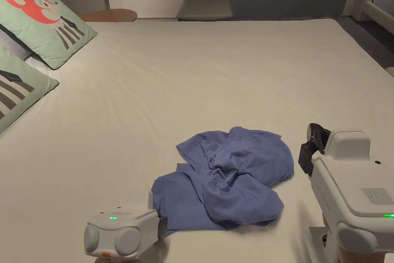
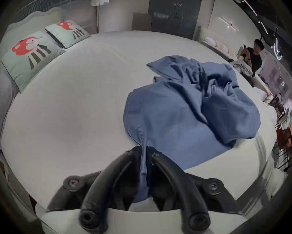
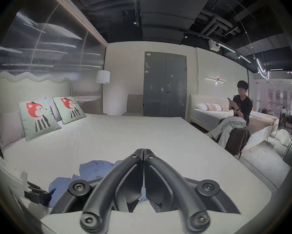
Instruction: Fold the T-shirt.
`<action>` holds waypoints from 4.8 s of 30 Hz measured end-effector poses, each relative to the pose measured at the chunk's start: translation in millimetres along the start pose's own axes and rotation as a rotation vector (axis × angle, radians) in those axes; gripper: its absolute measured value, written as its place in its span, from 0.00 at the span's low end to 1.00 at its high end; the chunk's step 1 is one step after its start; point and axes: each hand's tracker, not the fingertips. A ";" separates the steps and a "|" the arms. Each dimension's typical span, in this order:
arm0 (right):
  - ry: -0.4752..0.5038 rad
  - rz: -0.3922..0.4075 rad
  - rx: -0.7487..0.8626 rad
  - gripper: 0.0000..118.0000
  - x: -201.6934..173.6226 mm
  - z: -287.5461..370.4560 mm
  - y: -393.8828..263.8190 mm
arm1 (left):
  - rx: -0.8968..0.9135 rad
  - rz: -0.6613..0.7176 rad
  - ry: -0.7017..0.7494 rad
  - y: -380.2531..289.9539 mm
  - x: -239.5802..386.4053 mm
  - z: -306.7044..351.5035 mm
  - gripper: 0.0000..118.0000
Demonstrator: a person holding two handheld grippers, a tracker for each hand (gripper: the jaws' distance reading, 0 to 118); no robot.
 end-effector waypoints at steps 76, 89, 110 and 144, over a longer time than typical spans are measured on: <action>-0.041 0.058 -0.172 0.05 92.6 -238.0 114.0 | 0.475 0.142 0.254 314.2 -147.4 -0.3 0.03; -0.030 0.033 -0.459 0.05 85.5 -141.4 -32.4 | 0.185 0.188 0.246 103.2 -162.3 -10.0 0.03; -0.037 -0.031 -0.673 0.34 82.1 -27.9 -103.1 | -0.013 0.121 0.279 3.4 -154.3 30.9 0.32; -0.070 0.033 -0.005 0.01 26.2 -7.4 51.7 | 0.524 -0.012 0.012 155.8 -40.7 79.2 0.00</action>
